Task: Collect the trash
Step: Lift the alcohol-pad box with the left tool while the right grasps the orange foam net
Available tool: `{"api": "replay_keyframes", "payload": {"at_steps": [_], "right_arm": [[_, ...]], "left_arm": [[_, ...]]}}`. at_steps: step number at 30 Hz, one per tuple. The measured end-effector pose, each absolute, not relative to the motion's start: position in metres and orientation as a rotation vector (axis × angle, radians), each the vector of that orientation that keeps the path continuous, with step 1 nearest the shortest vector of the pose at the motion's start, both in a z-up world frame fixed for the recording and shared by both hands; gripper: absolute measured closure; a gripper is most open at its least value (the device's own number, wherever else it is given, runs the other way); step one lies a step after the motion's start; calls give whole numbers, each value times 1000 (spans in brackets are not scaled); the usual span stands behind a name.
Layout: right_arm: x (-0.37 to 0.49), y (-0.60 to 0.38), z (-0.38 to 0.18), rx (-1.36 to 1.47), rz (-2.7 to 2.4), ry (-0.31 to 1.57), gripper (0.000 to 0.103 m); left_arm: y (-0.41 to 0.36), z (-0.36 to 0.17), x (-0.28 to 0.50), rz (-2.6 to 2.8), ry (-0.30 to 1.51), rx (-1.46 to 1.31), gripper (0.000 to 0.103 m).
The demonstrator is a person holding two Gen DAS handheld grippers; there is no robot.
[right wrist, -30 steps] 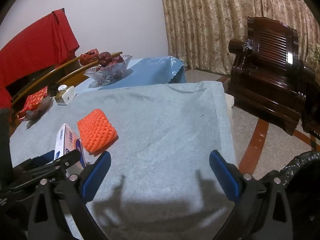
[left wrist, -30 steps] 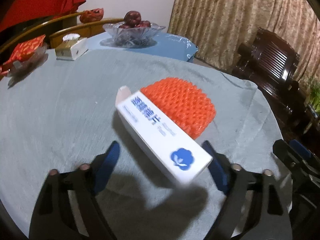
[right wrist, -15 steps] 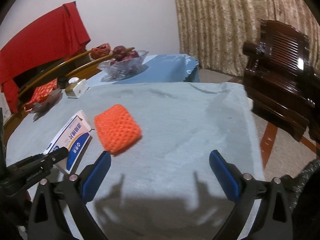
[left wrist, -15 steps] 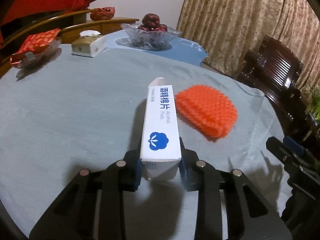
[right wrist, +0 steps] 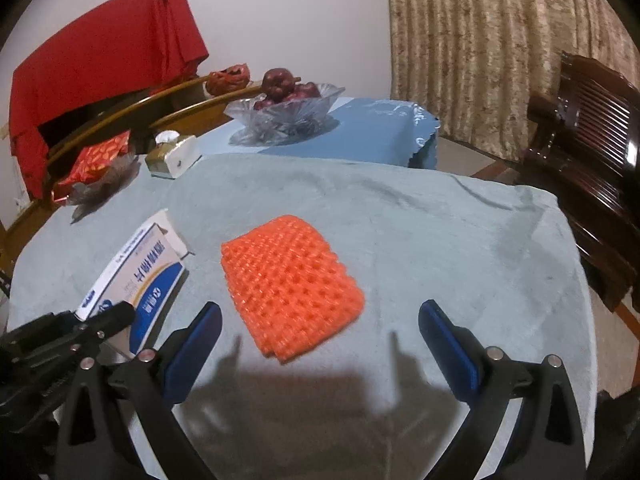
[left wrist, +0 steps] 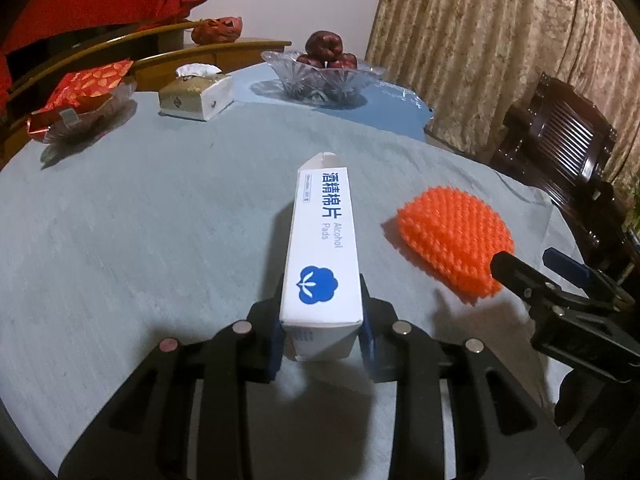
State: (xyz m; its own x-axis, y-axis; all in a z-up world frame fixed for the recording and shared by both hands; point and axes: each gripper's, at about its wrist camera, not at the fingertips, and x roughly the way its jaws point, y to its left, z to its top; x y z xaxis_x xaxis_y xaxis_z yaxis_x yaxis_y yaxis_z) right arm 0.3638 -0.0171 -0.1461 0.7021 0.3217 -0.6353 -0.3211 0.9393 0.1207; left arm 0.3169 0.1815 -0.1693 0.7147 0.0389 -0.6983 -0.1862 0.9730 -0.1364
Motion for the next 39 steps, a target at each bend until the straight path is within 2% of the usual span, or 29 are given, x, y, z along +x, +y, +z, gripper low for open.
{"api": "replay_keyframes", "payload": {"at_steps": [8,10,12,13,16,18,21,39], "right_arm": [[387,-9,-160,-7,360,788,8],[390,-6,-166,-9,372,819,18],[391,-5,-171,-5,398,840,33],[389,-4,-170,-9,401,836,34],[385,-4,-166,-5,418,823,49],[382,-6,-164,1,430,817,64],[377,-7,-160,6,452,817,74],[300,-64,-90,85,409,700,76]], "left_arm": [[197,-175,328,166,763,-176,74],[199,-176,330,167,765,-175,74],[199,-178,330,166,768,-167,74],[199,-178,330,167,768,-164,74],[197,-177,329,166,768,-164,74],[196,-177,328,162,767,-166,74],[192,-173,325,154,758,-158,74],[133,-116,279,48,695,-106,74]]}}
